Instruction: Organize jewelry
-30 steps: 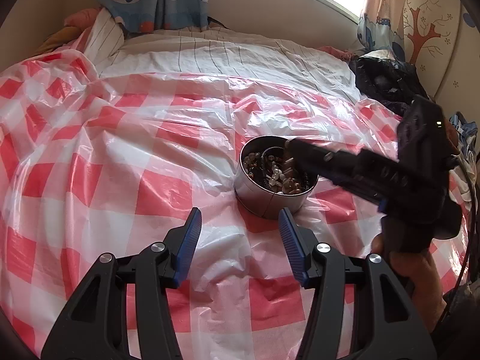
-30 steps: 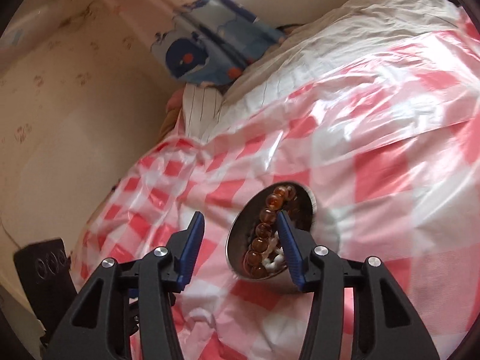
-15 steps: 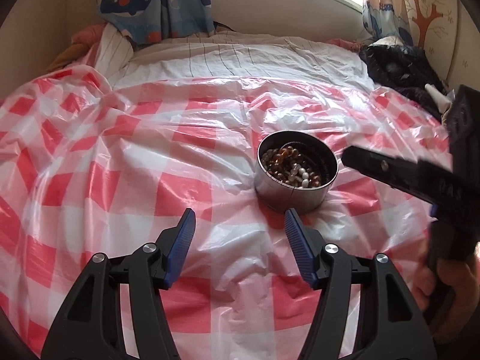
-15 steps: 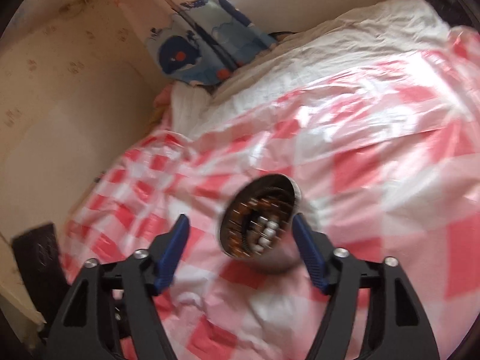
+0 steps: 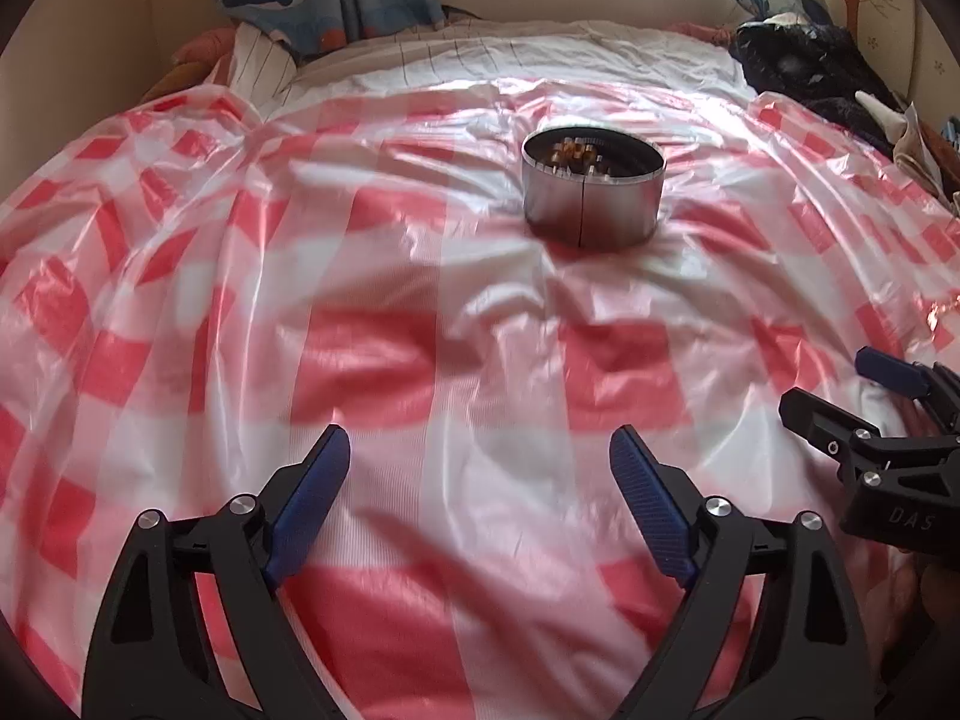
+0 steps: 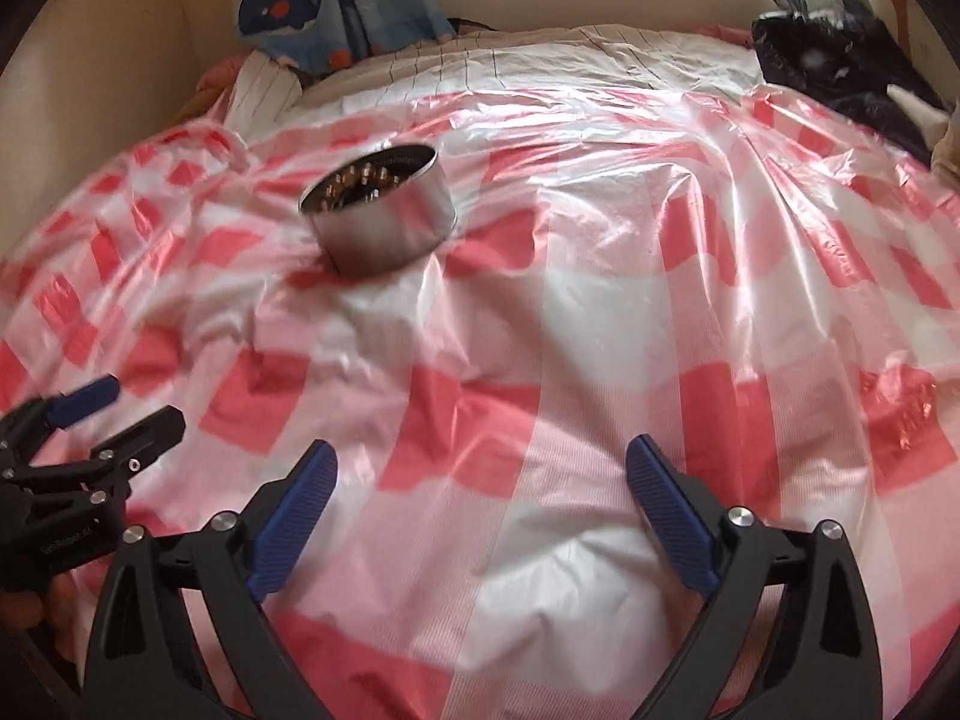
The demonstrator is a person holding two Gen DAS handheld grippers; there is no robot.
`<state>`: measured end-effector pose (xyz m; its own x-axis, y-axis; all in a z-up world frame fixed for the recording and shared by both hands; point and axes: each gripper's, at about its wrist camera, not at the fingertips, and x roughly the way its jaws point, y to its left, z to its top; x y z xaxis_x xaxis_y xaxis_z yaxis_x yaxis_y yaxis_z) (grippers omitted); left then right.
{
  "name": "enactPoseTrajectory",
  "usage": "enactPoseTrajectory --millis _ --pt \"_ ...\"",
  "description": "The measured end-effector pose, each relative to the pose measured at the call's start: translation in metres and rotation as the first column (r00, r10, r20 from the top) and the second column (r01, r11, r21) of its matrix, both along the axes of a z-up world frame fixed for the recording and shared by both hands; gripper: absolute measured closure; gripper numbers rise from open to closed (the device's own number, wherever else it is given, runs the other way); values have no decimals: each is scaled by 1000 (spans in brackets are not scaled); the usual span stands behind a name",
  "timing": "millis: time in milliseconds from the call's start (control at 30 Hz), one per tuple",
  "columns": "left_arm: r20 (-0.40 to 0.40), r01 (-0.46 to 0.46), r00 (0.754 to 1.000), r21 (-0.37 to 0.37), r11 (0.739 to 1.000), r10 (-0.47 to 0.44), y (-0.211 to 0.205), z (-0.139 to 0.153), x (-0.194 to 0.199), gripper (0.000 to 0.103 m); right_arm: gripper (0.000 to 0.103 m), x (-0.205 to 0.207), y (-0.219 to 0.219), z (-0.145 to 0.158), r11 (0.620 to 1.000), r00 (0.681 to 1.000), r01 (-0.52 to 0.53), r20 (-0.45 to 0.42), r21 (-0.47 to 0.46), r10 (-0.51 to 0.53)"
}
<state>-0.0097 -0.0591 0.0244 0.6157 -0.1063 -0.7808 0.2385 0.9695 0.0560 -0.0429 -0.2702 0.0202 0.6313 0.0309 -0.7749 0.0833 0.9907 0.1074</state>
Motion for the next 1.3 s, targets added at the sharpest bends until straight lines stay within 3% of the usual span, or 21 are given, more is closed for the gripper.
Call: enactPoseTrajectory --millis 200,800,1300 --pt "23 -19 1000 2 1000 19 3 -10 -13 11 8 -7 14 -9 996 1000 -1 -14 -94 0" --pt "68 -29 997 -36 999 31 6 -8 -24 8 8 -35 9 -4 999 993 30 118 -33 -26" --pt "69 -8 998 -88 996 14 9 -8 -29 8 8 -31 14 -7 995 994 57 93 -85 -49"
